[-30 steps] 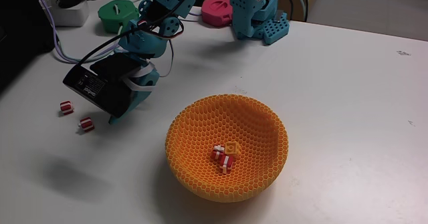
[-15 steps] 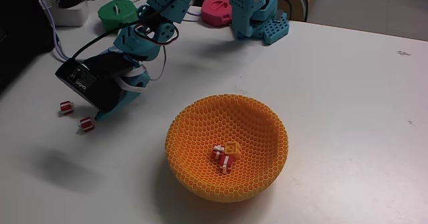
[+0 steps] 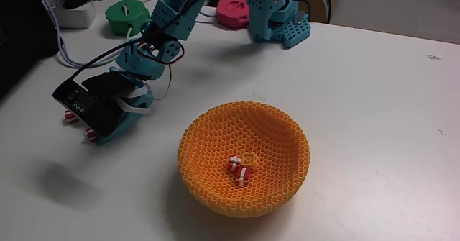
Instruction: Place cube pieces into the yellow basket
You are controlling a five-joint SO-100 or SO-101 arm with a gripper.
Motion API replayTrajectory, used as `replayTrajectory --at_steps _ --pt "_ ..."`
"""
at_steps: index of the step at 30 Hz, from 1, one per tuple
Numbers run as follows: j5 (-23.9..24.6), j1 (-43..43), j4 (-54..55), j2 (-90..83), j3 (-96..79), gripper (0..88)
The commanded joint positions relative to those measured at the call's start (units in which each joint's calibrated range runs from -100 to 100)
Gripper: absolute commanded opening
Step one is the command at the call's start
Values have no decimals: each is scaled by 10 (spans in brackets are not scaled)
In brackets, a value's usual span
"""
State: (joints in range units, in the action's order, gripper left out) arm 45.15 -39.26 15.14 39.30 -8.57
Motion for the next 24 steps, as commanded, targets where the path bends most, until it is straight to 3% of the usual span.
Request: replayTrajectory --at_steps 1,4,8,12,17,24 --pt "5 -4 19 16 64 387" --pt "10 -5 19 22 57 323" --pt "27 -7 21 19 15 107" --pt "12 -8 28 5 -26 0" --pt "-36 1 10 -77 -73 0" --pt "-105 69 -205 -326 -103 0"
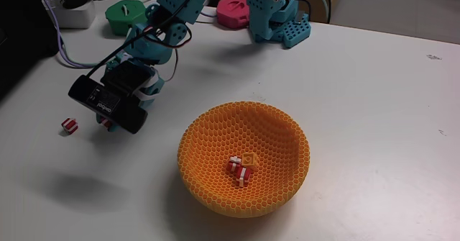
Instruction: Place cube pieces into the yellow basket
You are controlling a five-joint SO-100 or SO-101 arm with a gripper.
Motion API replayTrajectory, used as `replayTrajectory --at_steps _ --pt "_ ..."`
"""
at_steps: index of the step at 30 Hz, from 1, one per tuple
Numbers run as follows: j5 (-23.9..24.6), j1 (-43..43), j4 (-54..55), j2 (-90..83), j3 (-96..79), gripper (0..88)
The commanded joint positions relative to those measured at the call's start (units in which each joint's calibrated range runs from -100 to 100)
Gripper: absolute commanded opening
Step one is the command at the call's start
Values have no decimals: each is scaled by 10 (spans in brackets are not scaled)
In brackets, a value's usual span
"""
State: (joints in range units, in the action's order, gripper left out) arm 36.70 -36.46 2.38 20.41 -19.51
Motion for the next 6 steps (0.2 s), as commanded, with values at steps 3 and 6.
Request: replayTrajectory --at_steps 3,6 --pt "-40 97 -231 -203 67 0" --pt "-48 167 -410 -226 172 0"
